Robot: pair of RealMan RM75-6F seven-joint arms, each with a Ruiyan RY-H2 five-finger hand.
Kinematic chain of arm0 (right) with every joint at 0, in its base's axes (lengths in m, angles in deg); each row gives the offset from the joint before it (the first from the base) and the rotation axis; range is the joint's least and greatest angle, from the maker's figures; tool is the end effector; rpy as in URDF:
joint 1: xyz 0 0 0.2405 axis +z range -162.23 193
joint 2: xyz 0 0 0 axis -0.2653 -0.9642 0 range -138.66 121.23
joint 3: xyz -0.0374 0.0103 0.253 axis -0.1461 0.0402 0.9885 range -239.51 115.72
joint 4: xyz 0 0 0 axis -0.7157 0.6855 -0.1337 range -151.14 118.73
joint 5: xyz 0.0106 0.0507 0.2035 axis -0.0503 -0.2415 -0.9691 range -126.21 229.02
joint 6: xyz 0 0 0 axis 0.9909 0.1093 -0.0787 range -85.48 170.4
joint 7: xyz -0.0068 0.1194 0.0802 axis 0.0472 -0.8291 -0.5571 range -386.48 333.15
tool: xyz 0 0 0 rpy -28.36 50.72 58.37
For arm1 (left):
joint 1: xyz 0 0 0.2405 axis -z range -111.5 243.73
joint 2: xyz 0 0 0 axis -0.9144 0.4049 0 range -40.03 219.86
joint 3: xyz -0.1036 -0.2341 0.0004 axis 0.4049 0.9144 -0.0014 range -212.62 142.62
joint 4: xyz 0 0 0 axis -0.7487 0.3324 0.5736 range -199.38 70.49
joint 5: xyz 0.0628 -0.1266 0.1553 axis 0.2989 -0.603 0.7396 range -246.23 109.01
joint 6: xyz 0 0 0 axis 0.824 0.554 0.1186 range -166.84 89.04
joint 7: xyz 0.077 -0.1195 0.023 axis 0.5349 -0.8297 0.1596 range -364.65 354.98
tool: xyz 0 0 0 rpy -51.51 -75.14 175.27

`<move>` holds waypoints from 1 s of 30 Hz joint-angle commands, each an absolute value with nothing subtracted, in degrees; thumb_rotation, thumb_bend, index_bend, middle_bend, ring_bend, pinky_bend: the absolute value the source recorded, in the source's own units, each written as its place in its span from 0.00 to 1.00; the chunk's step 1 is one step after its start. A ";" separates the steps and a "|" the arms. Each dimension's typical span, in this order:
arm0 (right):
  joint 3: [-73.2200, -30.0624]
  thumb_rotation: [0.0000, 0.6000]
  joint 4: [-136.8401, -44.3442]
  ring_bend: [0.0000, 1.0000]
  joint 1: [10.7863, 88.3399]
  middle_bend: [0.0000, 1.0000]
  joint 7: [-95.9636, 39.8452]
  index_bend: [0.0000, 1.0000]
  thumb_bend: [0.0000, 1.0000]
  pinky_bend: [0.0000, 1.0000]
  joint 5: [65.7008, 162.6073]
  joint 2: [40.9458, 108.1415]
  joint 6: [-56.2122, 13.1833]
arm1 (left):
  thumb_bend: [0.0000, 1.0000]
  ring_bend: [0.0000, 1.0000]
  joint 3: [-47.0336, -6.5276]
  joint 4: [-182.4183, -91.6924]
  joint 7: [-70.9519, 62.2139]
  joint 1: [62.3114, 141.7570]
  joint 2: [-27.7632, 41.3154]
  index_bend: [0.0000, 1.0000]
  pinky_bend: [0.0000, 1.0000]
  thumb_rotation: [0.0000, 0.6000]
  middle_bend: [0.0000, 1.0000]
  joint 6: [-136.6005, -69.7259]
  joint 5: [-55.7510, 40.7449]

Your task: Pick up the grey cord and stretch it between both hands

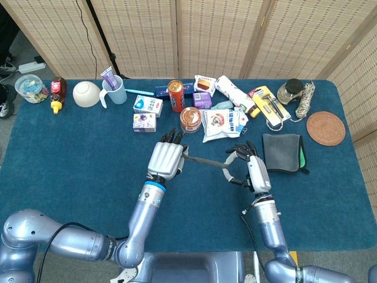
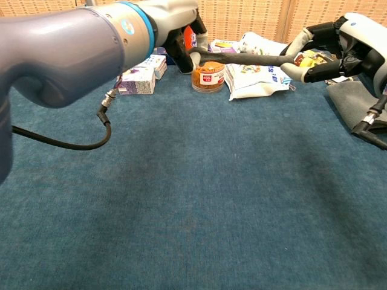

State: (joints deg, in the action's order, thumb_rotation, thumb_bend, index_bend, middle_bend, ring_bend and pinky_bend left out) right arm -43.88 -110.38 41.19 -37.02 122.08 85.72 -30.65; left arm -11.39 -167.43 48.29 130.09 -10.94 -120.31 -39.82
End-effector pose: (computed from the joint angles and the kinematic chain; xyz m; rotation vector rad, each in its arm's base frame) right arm -0.1520 -0.2983 0.0175 1.1425 -1.5015 1.5918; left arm 0.0243 0.3248 -0.0220 -1.7014 -0.9793 -0.9629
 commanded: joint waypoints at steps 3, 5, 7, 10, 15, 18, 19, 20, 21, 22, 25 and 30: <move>-44.02 1.00 -110.37 0.20 40.81 0.36 -37.55 0.69 0.78 0.00 122.36 85.08 -30.79 | 0.58 0.00 -12.61 -168.70 47.10 128.44 -8.71 0.71 0.15 1.00 0.15 -120.00 -38.10; -44.07 1.00 -110.36 0.20 40.72 0.36 -37.68 0.69 0.78 0.00 122.51 84.93 -30.86 | 0.58 0.00 -12.90 -169.02 46.74 128.02 -8.16 0.71 0.15 1.00 0.15 -119.86 -37.67; -44.07 1.00 -110.32 0.21 40.61 0.36 -37.78 0.69 0.78 0.00 122.58 84.77 -30.97 | 0.58 0.00 -13.10 -169.30 46.37 127.61 -7.62 0.71 0.15 1.00 0.15 -119.81 -37.33; -43.97 1.00 -110.18 0.21 40.23 0.36 -38.12 0.69 0.78 0.00 122.63 84.10 -31.25 | 0.58 0.00 -13.75 -169.95 45.60 126.39 -5.93 0.71 0.15 1.00 0.15 -119.88 -36.48; -44.09 1.00 -110.09 0.21 39.68 0.36 -38.49 0.69 0.78 0.00 122.85 82.98 -31.48 | 0.58 0.00 -14.61 -171.06 43.98 124.60 -3.18 0.71 0.15 1.00 0.14 -119.05 -35.16; -44.13 1.00 -110.00 0.21 39.41 0.36 -38.59 0.69 0.78 0.00 122.81 82.53 -31.57 | 0.58 0.00 -15.15 -171.45 43.24 123.75 -1.99 0.71 0.15 1.00 0.14 -118.80 -34.39; -44.17 1.00 -110.00 0.21 39.32 0.36 -38.63 0.69 0.78 0.00 122.79 82.36 -31.57 | 0.58 0.00 -15.35 -171.52 42.97 123.43 -1.58 0.71 0.15 1.00 0.14 -118.76 -34.09; -44.17 1.00 -109.99 0.21 39.24 0.36 -38.65 0.69 0.78 0.00 122.78 82.21 -31.60 | 0.58 0.00 -15.54 -171.54 42.67 123.11 -1.19 0.71 0.15 1.00 0.14 -118.75 -33.76; -44.16 1.00 -109.96 0.21 39.18 0.36 -38.67 0.69 0.78 0.00 122.77 82.10 -31.65 | 0.58 0.00 -15.73 -171.55 42.40 122.81 -0.80 0.71 0.15 1.00 0.14 -118.72 -33.43; -44.20 1.00 -109.95 0.21 39.11 0.36 -38.72 0.69 0.78 0.00 122.79 81.97 -31.65 | 0.58 0.00 -15.89 -171.57 42.08 122.48 -0.44 0.71 0.15 1.00 0.14 -118.70 -33.16; -44.34 1.00 -109.81 0.21 38.89 0.36 -38.73 0.68 0.79 0.00 122.86 81.64 -31.73 | 0.58 0.00 -16.21 -171.67 41.24 121.61 0.57 0.71 0.15 1.00 0.14 -118.63 -32.67; -45.03 1.00 -109.80 0.21 38.39 0.36 -38.56 0.68 0.79 0.00 123.04 80.91 -31.63 | 0.58 0.00 -16.88 -172.44 38.94 119.52 2.94 0.71 0.15 1.00 0.14 -118.33 -31.41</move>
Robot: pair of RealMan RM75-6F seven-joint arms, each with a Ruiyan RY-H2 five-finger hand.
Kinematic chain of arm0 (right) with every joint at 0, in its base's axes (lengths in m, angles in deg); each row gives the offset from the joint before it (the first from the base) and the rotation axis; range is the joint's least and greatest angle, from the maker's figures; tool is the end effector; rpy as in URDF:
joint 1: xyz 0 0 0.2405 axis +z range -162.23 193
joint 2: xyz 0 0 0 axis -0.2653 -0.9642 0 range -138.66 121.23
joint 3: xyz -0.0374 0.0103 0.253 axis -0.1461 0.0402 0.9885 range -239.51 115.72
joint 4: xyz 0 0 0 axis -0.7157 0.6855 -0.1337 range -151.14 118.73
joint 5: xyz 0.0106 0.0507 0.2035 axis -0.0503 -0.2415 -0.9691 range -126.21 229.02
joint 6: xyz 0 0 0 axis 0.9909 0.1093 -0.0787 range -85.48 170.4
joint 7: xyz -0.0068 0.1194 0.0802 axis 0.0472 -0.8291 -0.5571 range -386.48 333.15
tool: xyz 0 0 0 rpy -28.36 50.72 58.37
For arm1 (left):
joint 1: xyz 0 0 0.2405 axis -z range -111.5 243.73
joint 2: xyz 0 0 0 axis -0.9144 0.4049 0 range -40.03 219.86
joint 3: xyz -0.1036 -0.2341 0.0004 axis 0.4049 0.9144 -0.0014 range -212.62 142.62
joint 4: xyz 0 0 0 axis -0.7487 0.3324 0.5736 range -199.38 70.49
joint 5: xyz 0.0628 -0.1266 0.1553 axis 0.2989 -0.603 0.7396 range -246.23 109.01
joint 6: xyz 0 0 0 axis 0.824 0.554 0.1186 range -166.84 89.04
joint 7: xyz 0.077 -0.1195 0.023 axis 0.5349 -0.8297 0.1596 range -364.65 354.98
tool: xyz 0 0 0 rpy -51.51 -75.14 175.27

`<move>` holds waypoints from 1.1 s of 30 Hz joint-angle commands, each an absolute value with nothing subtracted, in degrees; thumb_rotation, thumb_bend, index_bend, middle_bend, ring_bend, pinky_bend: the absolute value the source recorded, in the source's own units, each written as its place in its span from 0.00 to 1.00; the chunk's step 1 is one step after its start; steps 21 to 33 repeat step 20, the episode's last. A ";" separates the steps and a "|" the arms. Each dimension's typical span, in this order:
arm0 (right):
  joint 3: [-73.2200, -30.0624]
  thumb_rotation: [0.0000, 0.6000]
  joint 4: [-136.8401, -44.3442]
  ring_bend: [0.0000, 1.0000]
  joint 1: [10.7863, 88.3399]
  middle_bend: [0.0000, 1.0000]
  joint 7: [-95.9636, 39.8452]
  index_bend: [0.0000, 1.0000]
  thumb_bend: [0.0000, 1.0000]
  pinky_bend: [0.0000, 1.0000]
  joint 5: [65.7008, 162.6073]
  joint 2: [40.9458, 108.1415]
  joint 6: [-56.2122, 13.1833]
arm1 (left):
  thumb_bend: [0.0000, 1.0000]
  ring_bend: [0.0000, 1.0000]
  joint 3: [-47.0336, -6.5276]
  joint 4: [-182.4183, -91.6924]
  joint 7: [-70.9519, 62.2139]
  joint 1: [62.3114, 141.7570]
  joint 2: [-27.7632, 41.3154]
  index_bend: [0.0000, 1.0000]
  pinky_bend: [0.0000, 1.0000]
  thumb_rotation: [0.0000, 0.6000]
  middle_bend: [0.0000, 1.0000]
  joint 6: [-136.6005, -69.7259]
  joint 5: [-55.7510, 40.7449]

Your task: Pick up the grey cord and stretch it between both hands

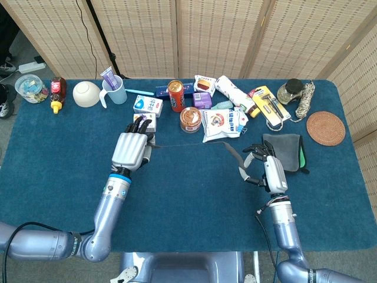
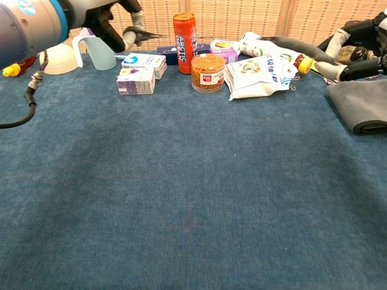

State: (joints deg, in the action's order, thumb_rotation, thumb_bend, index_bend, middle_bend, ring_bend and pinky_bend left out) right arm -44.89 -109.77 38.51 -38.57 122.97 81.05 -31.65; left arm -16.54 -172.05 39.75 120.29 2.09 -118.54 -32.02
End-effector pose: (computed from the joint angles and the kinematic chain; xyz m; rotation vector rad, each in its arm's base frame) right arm -0.1839 -0.2952 0.0395 1.1266 -1.4363 1.5364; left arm -0.0448 0.3391 0.0327 -1.5973 -0.9456 -0.9766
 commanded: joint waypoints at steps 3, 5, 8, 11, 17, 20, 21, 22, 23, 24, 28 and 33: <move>-45.33 1.00 -109.85 0.21 38.13 0.36 -38.59 0.68 0.79 0.00 123.24 80.62 -31.71 | 0.58 0.00 -17.10 -172.95 38.18 118.77 3.86 0.71 0.15 1.00 0.14 -118.17 -30.91; -45.59 1.00 -109.85 0.21 37.92 0.36 -38.57 0.68 0.79 0.00 123.42 80.44 -31.79 | 0.58 0.00 -17.29 -173.42 37.75 118.28 4.42 0.71 0.15 1.00 0.14 -118.15 -30.49; -45.86 1.00 -110.06 0.21 37.73 0.36 -38.51 0.68 0.79 0.00 123.73 80.29 -31.94 | 0.58 0.00 -17.64 -174.00 37.57 117.78 5.03 0.71 0.15 1.00 0.14 -118.07 -30.03; -46.01 1.00 -110.15 0.21 37.66 0.36 -38.44 0.68 0.79 0.00 123.95 80.24 -31.96 | 0.58 0.00 -17.79 -174.33 37.35 117.40 5.33 0.71 0.15 1.00 0.14 -118.06 -29.81; -46.26 1.00 -110.18 0.21 37.41 0.36 -38.29 0.68 0.79 0.00 124.25 80.25 -32.24 | 0.58 0.00 -17.66 -174.43 37.13 117.08 5.56 0.71 0.15 1.00 0.14 -117.95 -29.57; -46.28 1.00 -110.34 0.21 37.35 0.36 -38.23 0.67 0.79 0.00 124.25 80.18 -32.25 | 0.58 0.00 -17.67 -174.44 37.09 117.03 5.51 0.71 0.15 1.00 0.14 -117.78 -29.56; -46.28 1.00 -110.34 0.21 37.35 0.36 -38.23 0.67 0.79 0.00 124.25 80.18 -32.25 | 0.58 0.00 -17.67 -174.44 37.09 117.03 5.51 0.71 0.15 1.00 0.14 -117.78 -29.56; -46.28 1.00 -110.34 0.21 37.35 0.36 -38.23 0.67 0.79 0.00 124.25 80.18 -32.25 | 0.58 0.00 -17.67 -174.44 37.09 117.03 5.51 0.71 0.15 1.00 0.14 -117.78 -29.56; -46.28 1.00 -110.34 0.21 37.35 0.36 -38.23 0.67 0.79 0.00 124.25 80.18 -32.25 | 0.58 0.00 -17.67 -174.44 37.09 117.03 5.51 0.71 0.15 1.00 0.14 -117.78 -29.56; -46.28 1.00 -110.34 0.21 37.35 0.36 -38.23 0.67 0.79 0.00 124.25 80.18 -32.25 | 0.58 0.00 -17.67 -174.44 37.09 117.03 5.51 0.71 0.15 1.00 0.14 -117.78 -29.56; -46.28 1.00 -110.34 0.21 37.35 0.36 -38.23 0.67 0.79 0.00 124.25 80.18 -32.25 | 0.58 0.00 -17.67 -174.44 37.09 117.03 5.51 0.71 0.15 1.00 0.14 -117.78 -29.56; -46.28 1.00 -110.34 0.21 37.35 0.36 -38.23 0.67 0.79 0.00 124.25 80.18 -32.25 | 0.58 0.00 -17.67 -174.44 37.09 117.03 5.51 0.71 0.15 1.00 0.14 -117.78 -29.56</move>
